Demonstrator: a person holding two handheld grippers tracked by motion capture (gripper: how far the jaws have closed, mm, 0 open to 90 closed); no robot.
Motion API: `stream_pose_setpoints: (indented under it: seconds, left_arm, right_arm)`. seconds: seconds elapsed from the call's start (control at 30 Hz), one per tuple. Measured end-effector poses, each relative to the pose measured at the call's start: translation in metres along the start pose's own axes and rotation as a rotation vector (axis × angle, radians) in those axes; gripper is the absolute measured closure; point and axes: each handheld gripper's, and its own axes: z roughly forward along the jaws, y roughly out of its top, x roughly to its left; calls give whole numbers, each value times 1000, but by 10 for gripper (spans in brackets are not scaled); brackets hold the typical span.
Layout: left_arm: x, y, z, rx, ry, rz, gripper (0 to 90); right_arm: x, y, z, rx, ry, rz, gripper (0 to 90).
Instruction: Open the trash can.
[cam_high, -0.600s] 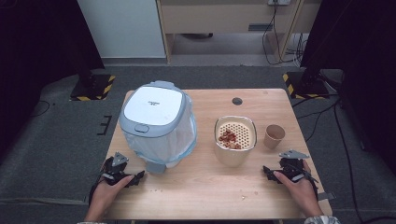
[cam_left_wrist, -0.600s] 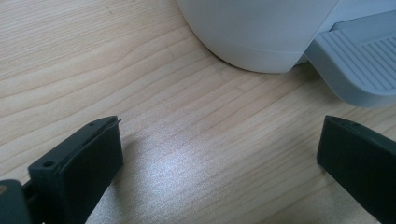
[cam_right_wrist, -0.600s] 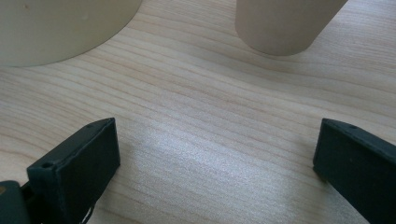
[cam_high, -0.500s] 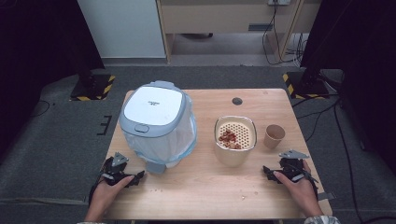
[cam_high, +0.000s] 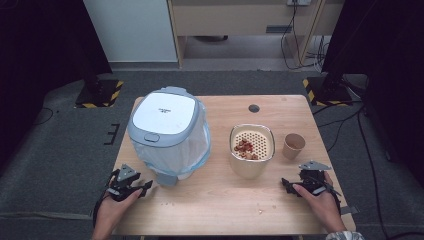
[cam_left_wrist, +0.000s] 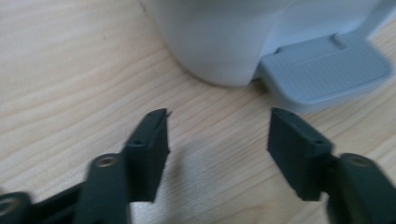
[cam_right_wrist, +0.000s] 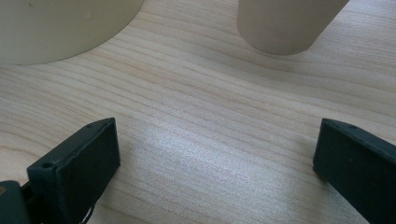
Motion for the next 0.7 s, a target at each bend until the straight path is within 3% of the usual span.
stream_pose_setpoints:
  seconds: [0.13, 0.4, 0.7]
  left_arm:
    - [-4, 5, -6, 3, -11, 15, 544]
    - [-10, 11, -21, -70, -10, 10, 735]
    - [-13, 14, -25, -83, -30, 13, 818]
  right_arm:
    - [0, 0, 0, -1, 2, -4, 8]
    - [0, -1, 0, -3, 2, -8, 10]
    - [0, -1, -1, -2, 3, -6, 10]
